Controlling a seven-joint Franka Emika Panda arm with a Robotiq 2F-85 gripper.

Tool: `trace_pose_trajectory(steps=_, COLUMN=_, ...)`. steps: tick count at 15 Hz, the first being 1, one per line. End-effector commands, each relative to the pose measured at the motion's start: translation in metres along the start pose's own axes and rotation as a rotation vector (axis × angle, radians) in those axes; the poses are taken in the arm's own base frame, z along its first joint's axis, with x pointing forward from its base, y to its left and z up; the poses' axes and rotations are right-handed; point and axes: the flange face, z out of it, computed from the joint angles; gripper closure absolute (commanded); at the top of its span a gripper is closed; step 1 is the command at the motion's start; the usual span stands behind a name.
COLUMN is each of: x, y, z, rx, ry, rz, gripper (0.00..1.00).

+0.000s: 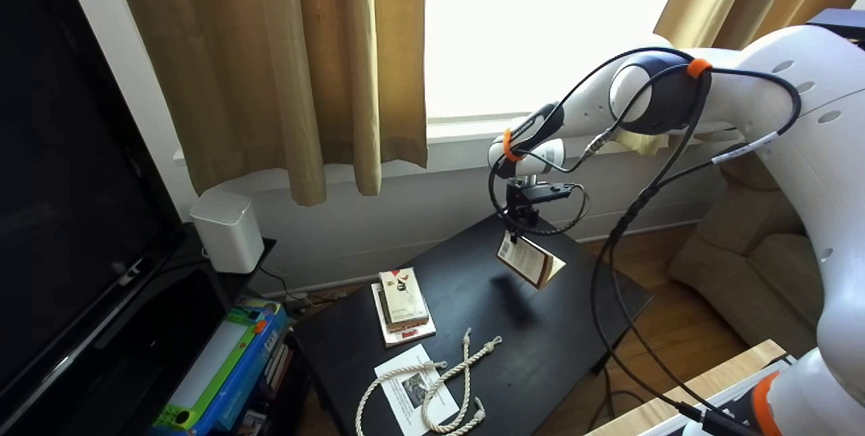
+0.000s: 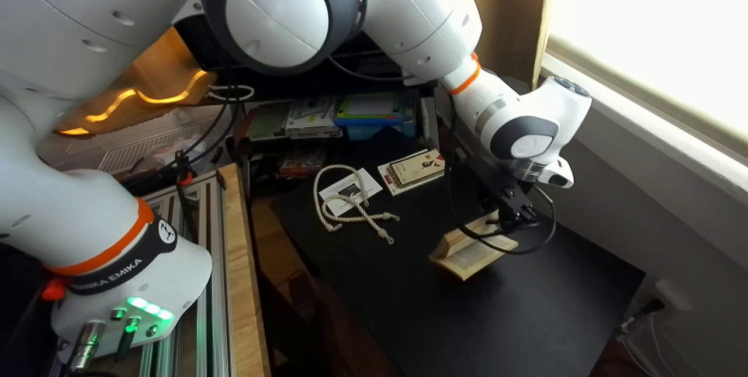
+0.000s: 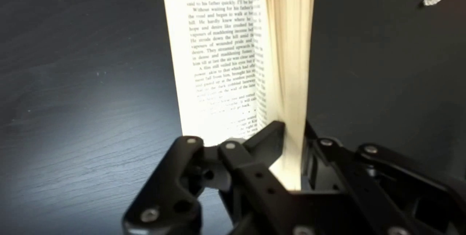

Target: Pick up the book on the right and flip it to make the book cover face up

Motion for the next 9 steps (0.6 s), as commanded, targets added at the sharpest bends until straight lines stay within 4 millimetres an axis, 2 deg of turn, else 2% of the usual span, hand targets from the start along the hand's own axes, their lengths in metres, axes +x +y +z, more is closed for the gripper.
trace_pose_trajectory(steps=1, x=0.005, y=-0.029, z=0.005, rx=-0.18, ry=-0.077, rz=0.016, gripper=0.97)
trace_pose_trajectory(steps=6, x=0.011, y=-0.068, z=0.022, rx=-0.422, ry=-0.123, rz=-0.022, gripper=0.97)
trace_pose_trajectory(steps=9, x=0.018, y=-0.082, z=0.04, rx=-0.565, ry=-0.09, rz=-0.052, gripper=0.97)
